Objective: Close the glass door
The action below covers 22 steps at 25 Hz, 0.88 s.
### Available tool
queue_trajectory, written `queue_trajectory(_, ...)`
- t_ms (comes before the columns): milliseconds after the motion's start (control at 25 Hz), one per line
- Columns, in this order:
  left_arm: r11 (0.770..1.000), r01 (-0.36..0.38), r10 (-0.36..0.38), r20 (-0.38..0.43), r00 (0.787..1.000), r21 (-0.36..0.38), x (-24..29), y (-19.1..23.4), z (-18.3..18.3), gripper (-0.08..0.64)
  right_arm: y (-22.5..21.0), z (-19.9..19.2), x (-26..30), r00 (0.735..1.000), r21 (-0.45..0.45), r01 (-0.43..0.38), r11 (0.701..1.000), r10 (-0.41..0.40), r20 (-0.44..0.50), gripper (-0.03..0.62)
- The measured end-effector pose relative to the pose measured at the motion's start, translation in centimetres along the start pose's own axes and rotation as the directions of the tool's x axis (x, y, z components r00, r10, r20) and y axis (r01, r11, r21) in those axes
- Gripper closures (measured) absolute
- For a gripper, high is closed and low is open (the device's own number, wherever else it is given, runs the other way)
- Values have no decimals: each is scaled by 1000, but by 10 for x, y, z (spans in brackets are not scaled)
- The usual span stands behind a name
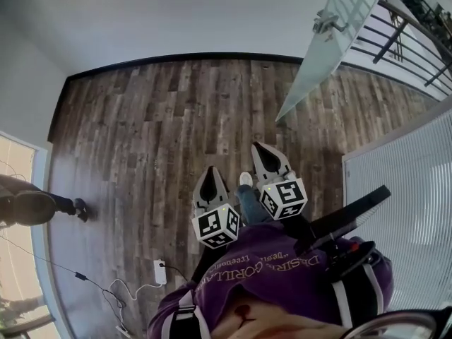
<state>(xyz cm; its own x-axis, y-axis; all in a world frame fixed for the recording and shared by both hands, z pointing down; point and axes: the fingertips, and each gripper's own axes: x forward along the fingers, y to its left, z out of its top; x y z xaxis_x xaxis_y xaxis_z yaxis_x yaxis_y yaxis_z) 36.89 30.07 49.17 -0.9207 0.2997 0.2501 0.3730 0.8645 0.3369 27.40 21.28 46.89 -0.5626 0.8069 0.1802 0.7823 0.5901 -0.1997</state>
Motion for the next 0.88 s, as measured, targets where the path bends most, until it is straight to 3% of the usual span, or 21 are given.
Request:
queue_trajectory(440,1000,-22,23,81,996,-14,168,-1,74,558,-63,66,161,996,-46,-88,995,89,17,595)
queue_trajectory(880,996,-82,83,36,996,-27,254,22,82,558,-108,71,246,996,-16,-84,996,84,-14,595)
